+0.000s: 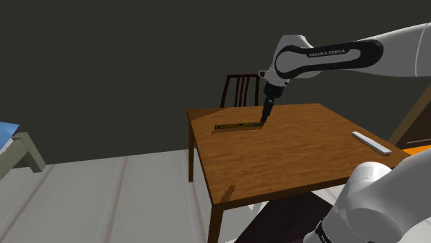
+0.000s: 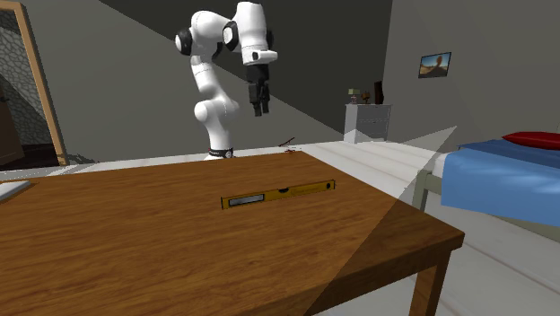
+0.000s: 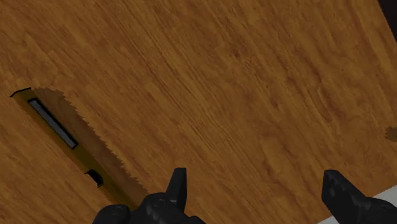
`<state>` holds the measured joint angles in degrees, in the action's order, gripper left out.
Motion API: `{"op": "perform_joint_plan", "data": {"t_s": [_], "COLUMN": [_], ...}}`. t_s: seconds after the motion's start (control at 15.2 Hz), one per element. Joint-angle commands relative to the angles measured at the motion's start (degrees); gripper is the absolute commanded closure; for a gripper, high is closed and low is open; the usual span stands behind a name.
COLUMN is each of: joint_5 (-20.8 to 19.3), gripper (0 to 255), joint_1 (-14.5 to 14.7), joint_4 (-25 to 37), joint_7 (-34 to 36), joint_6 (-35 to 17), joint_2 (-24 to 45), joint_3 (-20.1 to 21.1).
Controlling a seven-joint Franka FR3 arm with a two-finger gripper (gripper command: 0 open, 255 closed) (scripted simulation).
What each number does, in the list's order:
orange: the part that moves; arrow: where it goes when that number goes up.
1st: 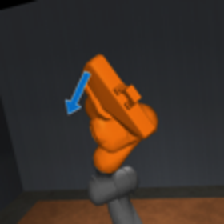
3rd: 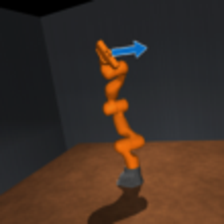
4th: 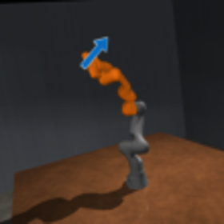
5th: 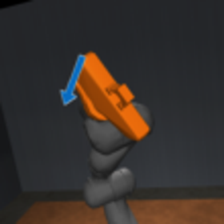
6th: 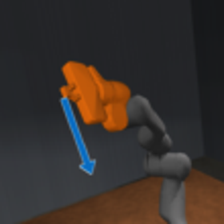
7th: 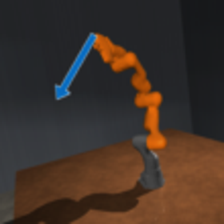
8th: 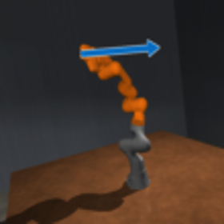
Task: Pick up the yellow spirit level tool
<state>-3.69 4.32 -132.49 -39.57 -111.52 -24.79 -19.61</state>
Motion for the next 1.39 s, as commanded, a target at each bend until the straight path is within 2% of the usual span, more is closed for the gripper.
{"op": "perform_joint_plan", "data": {"t_s": [0.0,0.4,0.66,0.99,1.32], "joint_5": [0.01,2.84,6.39,10.59,12.94], "gripper": [0,0,0,0,0], "joint_1": [0.68,2.14,1.73,-0.76,-4.30], "joint_4": [1.96,9.40,15.93,25.85,37.88], "joint_7": [-5.02,-19.52,-29.15,-39.73,-47.90], "joint_6": [-1.92,-6.60,-8.56,-9.52,-8.97], "joint_2": [4.42,18.57,28.70,41.31,53.53], "joint_3": [-2.11,-6.83,-8.10,-7.16,-4.65]}}
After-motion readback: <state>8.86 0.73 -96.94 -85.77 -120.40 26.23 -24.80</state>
